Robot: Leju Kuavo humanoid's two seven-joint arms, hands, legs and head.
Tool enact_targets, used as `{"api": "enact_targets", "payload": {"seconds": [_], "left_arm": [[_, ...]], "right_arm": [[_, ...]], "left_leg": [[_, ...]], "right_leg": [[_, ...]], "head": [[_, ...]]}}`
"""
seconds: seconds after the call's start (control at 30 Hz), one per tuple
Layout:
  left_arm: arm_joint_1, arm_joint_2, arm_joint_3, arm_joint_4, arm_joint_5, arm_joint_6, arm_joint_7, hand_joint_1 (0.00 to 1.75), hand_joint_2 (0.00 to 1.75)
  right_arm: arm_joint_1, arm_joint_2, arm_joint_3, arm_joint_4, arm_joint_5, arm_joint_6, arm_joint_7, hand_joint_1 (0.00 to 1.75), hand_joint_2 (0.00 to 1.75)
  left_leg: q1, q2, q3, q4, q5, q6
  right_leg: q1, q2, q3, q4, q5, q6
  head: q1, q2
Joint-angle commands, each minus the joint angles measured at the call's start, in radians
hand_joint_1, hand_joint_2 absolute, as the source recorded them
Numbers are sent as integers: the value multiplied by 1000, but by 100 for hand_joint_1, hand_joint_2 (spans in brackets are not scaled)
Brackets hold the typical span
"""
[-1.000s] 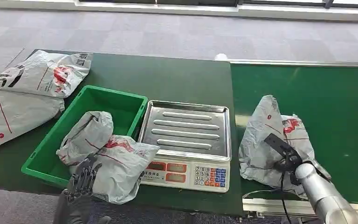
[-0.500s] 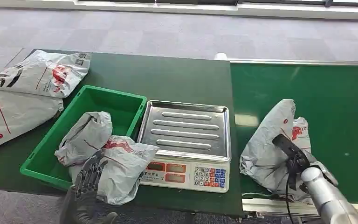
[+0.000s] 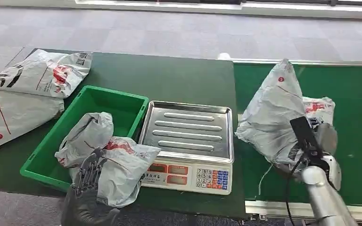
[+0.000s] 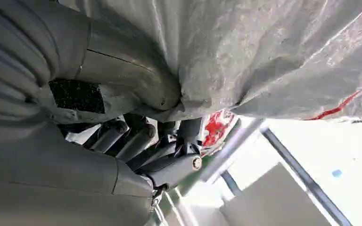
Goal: Moved the parcel from conveyor to table for the left to box.
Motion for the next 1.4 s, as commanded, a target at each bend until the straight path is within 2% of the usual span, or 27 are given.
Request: {"api": "enact_targets", "payload": {"seconds": [0.03,0.2,0.23,0.33,0.4,0.47,0.57,0.63,0.67,0.7,0.77,0.8,0.87,0.97,1.1,1.2,1.23,1.27,1.3,1.4], "left_arm": [[1,-55,34,31,-23,1,3,0,175],[0,-54,35,31,-23,0,3,0,175],[1,-58,37,31,-25,1,3,0,175],[-1,-59,24,36,-31,15,3,0,175],[-11,-51,8,41,-26,28,3,0,175],[-22,-46,-4,51,-21,34,3,0,175],[-40,-40,-14,69,-29,22,3,0,175],[-51,-25,-22,69,-31,0,3,0,175],[-55,-25,-21,70,-31,-2,3,0,175],[-67,-29,-15,81,-26,-15,3,0,175],[-92,-38,-6,116,-18,-36,3,0,175],[-114,-39,-5,140,-17,-47,3,0,175],[-140,-44,-4,158,-17,-56,4,0,175],[-155,-50,-1,159,-11,-82,14,0,175],[-147,-56,9,147,-10,-88,21,0,175],[-139,-63,22,136,-17,-85,25,0,175],[-137,-64,29,131,-23,-80,24,0,175],[-134,-66,39,124,-29,-72,20,0,175],[-132,-71,57,116,-31,-67,18,0,175],[-123,-79,110,74,-29,-68,20,0,175]], "right_arm": [[133,115,-67,-403,-51,-121,-79,175,175],[130,113,-68,-393,-56,-124,-79,175,175],[132,122,-68,-409,-101,-176,-145,175,175],[146,139,-41,-489,-156,-222,-202,175,175],[130,151,16,-533,-178,-222,-248,175,175],[93,139,109,-521,-165,-196,-227,175,175],[-47,116,301,-367,-68,56,22,175,175],[-161,152,387,-189,-35,199,83,175,175],[-198,177,411,-126,-19,231,94,175,175],[-245,224,439,-41,-7,263,83,175,175],[-298,284,482,46,45,302,113,175,175],[-323,318,501,86,66,330,133,175,175],[-349,343,521,126,97,365,180,175,175],[-350,335,525,151,129,428,215,175,175],[-344,324,522,164,149,465,214,175,175],[-339,319,525,155,143,510,170,175,175],[-336,316,532,145,139,531,138,103,175],[-330,314,539,129,119,556,82,2,175],[-322,313,537,113,80,597,25,0,175],[-292,308,528,60,13,658,-33,0,175]], "left_leg": [[0,3,1,-2,0,0],[0,4,1,-3,1,0],[0,3,0,-1,0,0],[0,3,0,-1,0,0],[0,3,0,0,0,0],[-1,7,1,-3,1,-1],[0,11,1,-2,0,-1],[0,17,2,-3,1,-1],[0,16,2,-2,0,-1],[0,21,1,-4,1,-1],[1,23,-3,-4,2,-2],[0,20,-3,-4,1,-2],[0,19,2,-5,6,-3],[1,11,-1,-2,7,-3],[2,8,-2,-2,7,-3],[1,7,-4,-3,8,-3],[1,8,-4,-2,7,-3],[1,9,-4,-3,8,-3],[1,8,-5,-2,7,-3],[1,7,-5,-3,8,-3]], "right_leg": [[0,3,0,-1,0,-2],[0,4,-1,-3,2,-2],[0,2,-2,-1,1,-2],[0,3,-1,-1,1,-2],[-1,3,-2,0,0,-1],[0,6,-2,-2,2,-3],[0,10,-3,-1,3,-2],[0,16,-4,-1,5,-2],[0,15,-2,0,4,-1],[0,21,-4,-1,6,-2],[1,23,-4,-1,7,-3],[1,20,-4,-1,6,-4],[1,18,-6,-1,9,-4],[1,11,-8,2,7,-4],[1,9,-7,2,7,-4],[1,8,-8,1,8,-4],[1,9,-8,2,8,-4],[1,10,-9,1,8,-4],[1,9,-10,2,8,-4],[1,8,-9,1,8,-5]], "head": [[0,0],[0,0],[0,0],[0,0],[0,0],[0,0],[0,0],[0,0],[0,0],[0,0],[0,0],[0,0],[0,0],[0,0],[0,0],[0,0],[0,0],[0,0],[0,0],[0,0]]}}
